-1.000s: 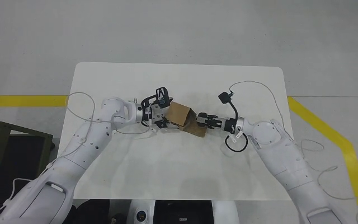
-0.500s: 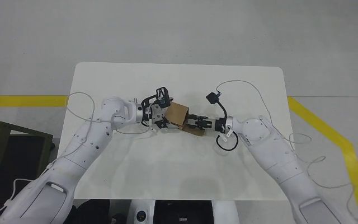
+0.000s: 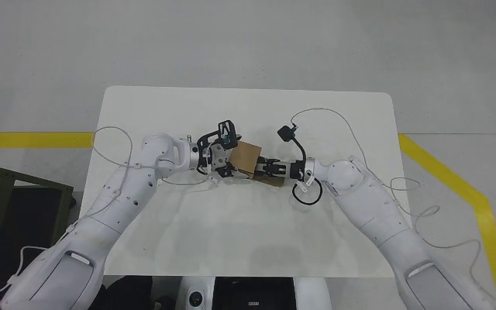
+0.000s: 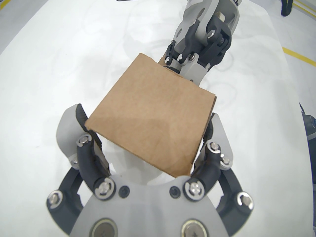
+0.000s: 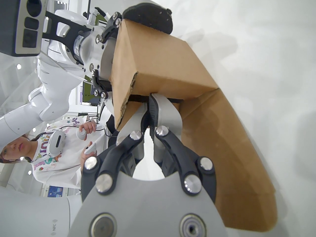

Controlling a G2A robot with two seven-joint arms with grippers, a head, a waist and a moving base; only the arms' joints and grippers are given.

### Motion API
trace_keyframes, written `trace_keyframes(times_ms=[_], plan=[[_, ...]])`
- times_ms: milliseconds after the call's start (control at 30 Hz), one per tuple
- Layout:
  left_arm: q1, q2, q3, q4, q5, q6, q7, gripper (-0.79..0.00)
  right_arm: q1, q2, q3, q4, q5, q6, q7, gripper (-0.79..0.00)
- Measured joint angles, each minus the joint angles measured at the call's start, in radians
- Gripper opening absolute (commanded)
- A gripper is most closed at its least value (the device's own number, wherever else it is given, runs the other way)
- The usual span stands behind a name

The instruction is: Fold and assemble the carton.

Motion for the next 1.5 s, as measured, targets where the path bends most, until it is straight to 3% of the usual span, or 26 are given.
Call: trace_keyframes(times_ms=[333,733,933,1200,1500], plan=[[0.002,-0.003,-0.007,0.005,-0.002,-0.004,-0.006,0.0,0.026,-0.021,-0.019,0.053,0.019,-0.035,0.009,-0.785],[0.005,-0.006,-0.014,0.008,0.0,-0.011,-0.008,0.0,-0.079,0.053,0.14,-0.071,0.02,0.027,0.114,-0.773],[0.003,-0.008,-0.018,0.01,0.003,-0.013,-0.007,0.0,-0.198,0.108,0.279,-0.235,-0.01,0.098,0.144,-0.582],[0.004,-0.01,-0.022,0.012,0.009,-0.017,-0.002,0.0,-0.316,0.146,0.394,-0.34,-0.034,0.191,0.153,-0.468],[0.007,-0.011,-0.03,0.014,0.012,-0.02,-0.004,0.0,-0.303,0.14,0.365,-0.291,-0.036,0.196,0.107,-0.382]])
